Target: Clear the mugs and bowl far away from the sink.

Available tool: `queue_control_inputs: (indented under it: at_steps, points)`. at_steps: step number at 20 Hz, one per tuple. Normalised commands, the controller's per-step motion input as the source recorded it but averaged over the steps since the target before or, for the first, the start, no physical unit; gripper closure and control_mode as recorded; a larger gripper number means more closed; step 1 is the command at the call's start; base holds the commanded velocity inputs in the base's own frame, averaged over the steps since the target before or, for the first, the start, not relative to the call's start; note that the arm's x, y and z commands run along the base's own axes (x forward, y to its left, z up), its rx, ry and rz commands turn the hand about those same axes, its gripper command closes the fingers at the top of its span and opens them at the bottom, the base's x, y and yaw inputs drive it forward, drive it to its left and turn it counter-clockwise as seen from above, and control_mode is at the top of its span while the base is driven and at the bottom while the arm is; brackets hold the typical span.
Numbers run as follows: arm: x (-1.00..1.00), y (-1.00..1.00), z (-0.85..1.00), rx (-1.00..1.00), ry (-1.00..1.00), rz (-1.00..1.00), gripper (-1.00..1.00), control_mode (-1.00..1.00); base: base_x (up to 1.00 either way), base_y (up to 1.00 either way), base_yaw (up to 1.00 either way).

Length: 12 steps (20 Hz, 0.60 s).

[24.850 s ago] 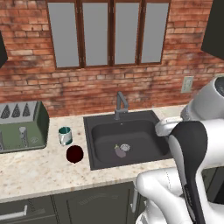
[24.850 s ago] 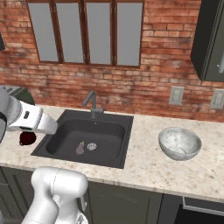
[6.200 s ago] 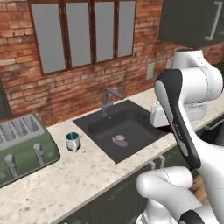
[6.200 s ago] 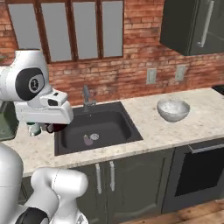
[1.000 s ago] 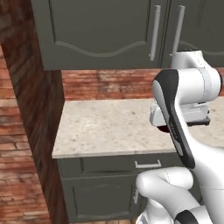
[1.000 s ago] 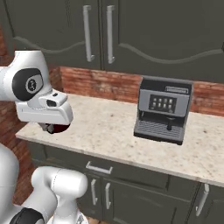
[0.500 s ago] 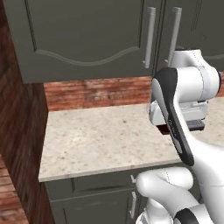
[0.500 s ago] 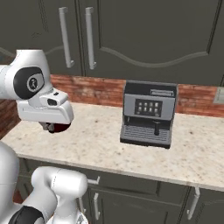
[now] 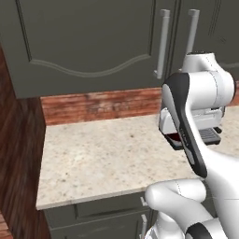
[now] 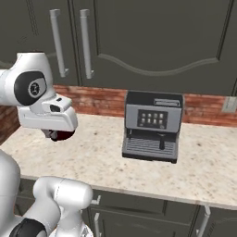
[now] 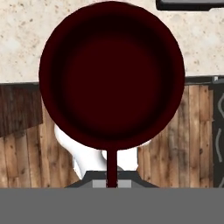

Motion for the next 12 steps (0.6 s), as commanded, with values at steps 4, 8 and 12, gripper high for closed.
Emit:
queue_control_inputs:
  at_steps: [4,8,12]
  points:
    - [0.04,0.00,-0.11,0.00,0.00,-0.03,1.00,-1.00,0.10,0.00,-0.04]
    - [0.03,0.00,-0.19,0.02,0.00,-0.05,1.00,-1.00,0.00,0.00,0.00]
    - [0.00,0.00,-0.28,0.04,0.00,-0.04,1.00,-1.00,0.00,0.00,0.00]
